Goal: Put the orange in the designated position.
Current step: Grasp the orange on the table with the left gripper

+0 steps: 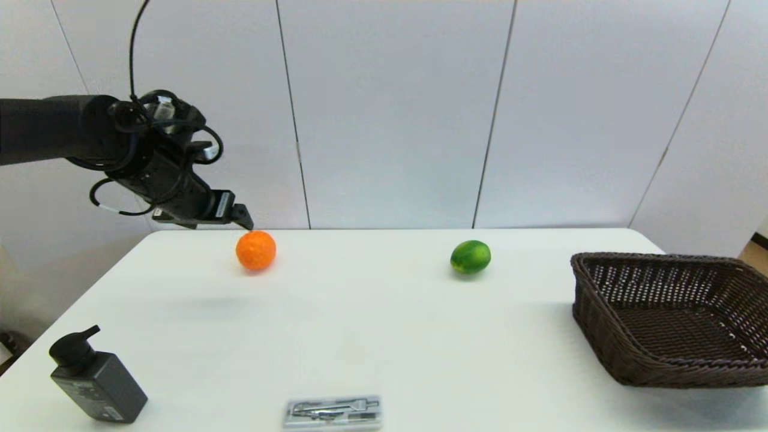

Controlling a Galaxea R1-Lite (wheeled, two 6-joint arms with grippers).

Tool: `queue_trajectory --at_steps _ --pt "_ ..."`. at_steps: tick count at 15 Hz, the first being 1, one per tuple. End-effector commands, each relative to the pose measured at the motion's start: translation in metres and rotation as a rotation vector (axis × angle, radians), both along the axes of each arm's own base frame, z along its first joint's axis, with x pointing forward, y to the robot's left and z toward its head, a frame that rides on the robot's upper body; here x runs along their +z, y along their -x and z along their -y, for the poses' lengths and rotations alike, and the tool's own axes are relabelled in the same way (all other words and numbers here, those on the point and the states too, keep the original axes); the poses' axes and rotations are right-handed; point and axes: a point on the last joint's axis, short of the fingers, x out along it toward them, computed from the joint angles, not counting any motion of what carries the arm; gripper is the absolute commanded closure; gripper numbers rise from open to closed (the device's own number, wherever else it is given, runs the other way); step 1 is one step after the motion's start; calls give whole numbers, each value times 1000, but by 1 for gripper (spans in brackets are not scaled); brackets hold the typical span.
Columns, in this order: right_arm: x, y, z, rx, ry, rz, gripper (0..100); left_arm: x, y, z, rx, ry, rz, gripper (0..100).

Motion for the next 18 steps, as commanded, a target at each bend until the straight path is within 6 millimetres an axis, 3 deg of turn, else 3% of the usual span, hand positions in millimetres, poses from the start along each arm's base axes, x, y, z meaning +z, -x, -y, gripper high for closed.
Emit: queue_trajectory --at_steps 1,6,18 --pt "0 0 0 0 0 -1 0 -31 -34 4 -8 1 -40 0" --pt "0 0 0 0 0 0 0 -54 -57 9 -37 37 -18 0" --pt "0 0 0 0 2 -1 0 -81 -65 14 -42 36 -91 0"
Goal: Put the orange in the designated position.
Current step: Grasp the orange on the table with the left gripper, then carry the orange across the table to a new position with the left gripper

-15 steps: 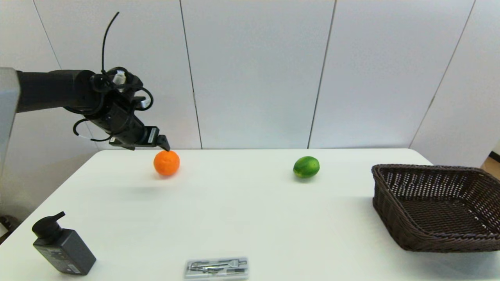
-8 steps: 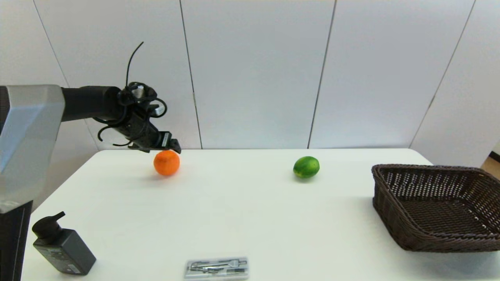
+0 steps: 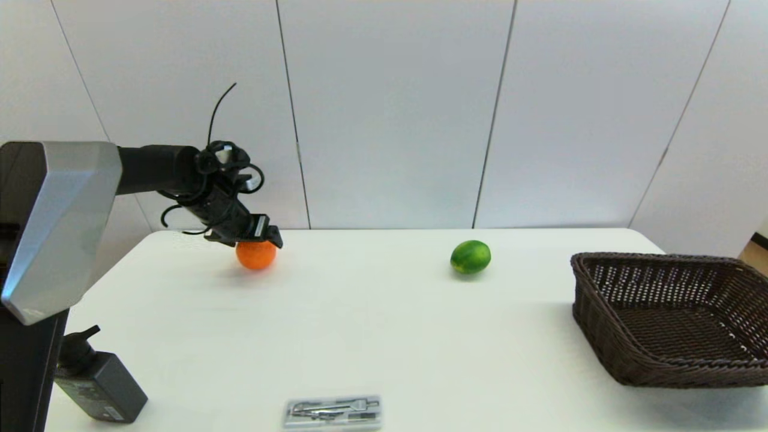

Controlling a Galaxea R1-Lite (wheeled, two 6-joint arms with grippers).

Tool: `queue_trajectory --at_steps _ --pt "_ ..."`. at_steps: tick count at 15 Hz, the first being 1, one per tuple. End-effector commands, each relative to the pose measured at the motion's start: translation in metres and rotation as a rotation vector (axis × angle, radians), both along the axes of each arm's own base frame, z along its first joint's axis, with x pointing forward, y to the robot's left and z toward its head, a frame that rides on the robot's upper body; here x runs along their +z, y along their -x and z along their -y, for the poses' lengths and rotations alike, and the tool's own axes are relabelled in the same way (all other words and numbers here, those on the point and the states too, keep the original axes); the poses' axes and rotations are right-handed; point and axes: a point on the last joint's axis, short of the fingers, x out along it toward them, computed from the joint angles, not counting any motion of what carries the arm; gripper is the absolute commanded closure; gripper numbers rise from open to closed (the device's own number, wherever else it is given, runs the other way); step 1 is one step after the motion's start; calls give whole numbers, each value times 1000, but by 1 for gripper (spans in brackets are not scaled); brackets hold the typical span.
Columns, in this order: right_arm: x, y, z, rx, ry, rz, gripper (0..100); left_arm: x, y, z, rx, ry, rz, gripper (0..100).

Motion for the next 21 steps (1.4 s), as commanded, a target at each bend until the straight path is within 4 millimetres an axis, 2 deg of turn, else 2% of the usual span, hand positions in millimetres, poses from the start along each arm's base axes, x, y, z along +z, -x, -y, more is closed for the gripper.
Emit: queue_trajectory --at_steps 1,3,4,9,13,16,18,20,21 --pt "0 0 0 0 0 -1 0 -11 -3 0 2 -1 -25 0" --pt "0 0 0 0 0 1 0 -14 -5 1 2 -2 -31 0" --pt "0 0 0 0 0 1 0 -15 -5 0 2 -4 -34 100" --pt "0 0 0 0 0 1 0 -15 -5 3 -6 -5 -28 100" --pt "0 0 0 0 0 -1 0 -4 -1 4 -10 -3 -8 100" --pt "0 0 0 0 0 1 0 38 16 6 -24 4 80 100" --pt "0 0 0 0 2 -1 0 68 35 7 -30 9 136 100" --pt "0 0 0 0 0 -1 0 97 62 8 -41 14 188 100" --pt "0 0 0 0 0 1 0 113 85 8 -47 16 203 100"
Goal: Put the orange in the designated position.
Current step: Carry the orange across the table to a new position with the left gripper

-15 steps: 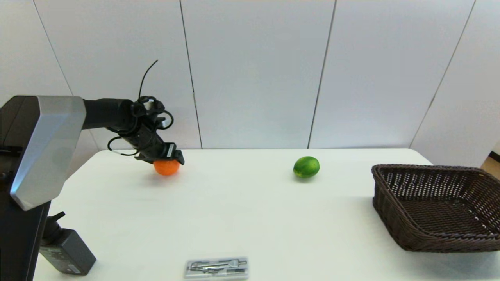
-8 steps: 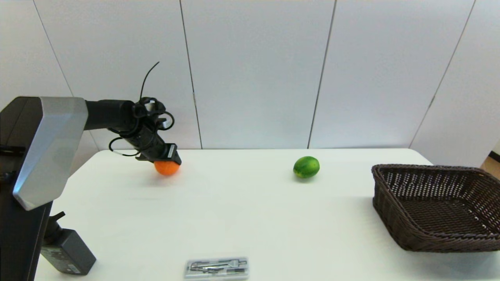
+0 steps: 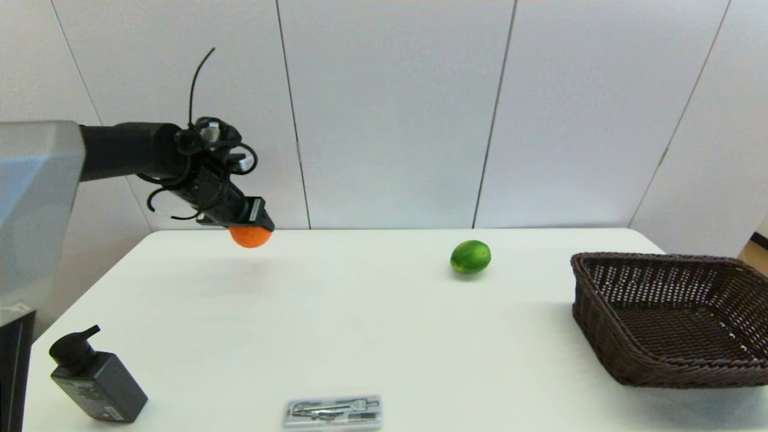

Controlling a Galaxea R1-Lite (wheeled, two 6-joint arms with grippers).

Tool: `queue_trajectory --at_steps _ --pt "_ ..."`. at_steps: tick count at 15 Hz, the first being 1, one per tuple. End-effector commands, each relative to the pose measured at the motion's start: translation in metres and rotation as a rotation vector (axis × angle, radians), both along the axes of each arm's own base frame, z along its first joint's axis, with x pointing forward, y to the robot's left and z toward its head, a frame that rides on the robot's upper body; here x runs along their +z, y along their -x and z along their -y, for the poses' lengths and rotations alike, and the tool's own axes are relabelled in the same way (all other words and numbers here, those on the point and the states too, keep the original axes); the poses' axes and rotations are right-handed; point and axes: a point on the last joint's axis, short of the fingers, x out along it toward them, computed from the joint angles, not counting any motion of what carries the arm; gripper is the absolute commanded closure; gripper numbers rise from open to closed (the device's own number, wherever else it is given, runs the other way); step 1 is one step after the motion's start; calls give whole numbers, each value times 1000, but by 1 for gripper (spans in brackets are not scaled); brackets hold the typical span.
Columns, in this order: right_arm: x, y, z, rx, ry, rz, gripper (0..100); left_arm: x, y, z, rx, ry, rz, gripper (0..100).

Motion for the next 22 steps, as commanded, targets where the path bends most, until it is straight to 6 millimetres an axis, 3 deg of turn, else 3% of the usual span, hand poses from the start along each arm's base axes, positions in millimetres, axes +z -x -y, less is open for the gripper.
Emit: queue_trajectory --at_steps 1,6,9,12,16,22 --pt "0 0 0 0 0 0 0 75 80 -1 -22 13 110 100" --pt "0 0 0 0 0 0 0 107 191 -18 -19 -2 63 100" --pt "0 0 0 0 0 0 0 99 240 -25 -18 -7 21 100" --pt "0 0 0 0 0 -1 0 74 279 -31 -22 -15 -39 100" --pt "0 0 0 0 0 -1 0 48 301 -30 -55 -28 -116 100" --pt "0 0 0 0 0 -1 0 34 291 -20 -117 -48 -200 100"
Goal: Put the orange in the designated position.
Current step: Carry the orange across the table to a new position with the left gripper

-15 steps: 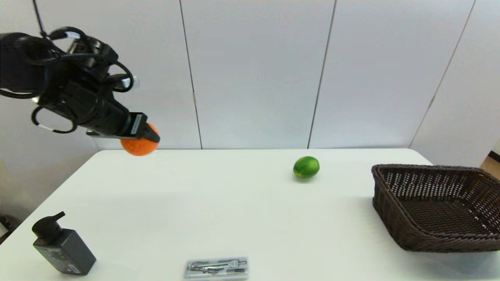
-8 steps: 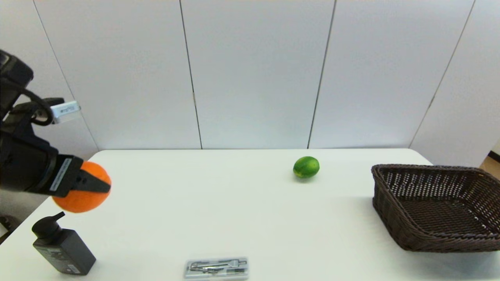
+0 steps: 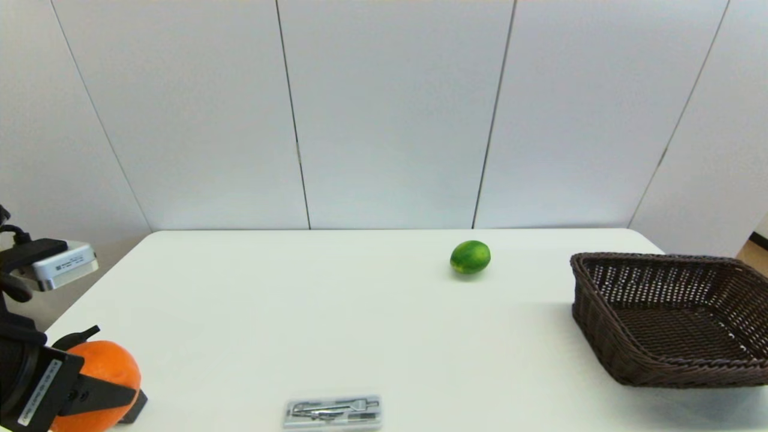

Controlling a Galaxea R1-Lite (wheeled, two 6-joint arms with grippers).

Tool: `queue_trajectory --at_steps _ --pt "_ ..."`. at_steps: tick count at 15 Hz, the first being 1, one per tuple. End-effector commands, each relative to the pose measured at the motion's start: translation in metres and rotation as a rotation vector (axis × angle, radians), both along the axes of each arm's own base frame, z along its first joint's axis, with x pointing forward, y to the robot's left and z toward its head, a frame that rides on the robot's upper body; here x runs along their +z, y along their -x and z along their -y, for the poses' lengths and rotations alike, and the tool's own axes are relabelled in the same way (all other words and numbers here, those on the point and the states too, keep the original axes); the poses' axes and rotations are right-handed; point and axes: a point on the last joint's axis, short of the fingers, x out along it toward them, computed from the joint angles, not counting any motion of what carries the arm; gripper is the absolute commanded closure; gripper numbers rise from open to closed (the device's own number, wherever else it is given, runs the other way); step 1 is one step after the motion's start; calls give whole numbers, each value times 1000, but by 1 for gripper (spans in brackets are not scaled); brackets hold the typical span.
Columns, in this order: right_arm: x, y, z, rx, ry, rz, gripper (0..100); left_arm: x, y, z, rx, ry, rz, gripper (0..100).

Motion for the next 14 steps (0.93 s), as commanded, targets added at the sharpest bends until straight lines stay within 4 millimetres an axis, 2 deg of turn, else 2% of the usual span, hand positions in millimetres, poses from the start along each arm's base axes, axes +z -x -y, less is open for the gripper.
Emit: queue_trajectory --at_steps 1,5,9,14 --pt "0 0 0 0 0 -1 0 -8 -12 7 -26 -14 -60 100" --pt "0 0 0 0 0 -1 0 -21 -31 13 -30 -31 -132 100" --pt "0 0 0 0 0 0 0 -35 -61 24 -42 -32 -137 100" --pt "0 0 0 0 0 0 0 -48 -82 30 -42 -31 -138 100"
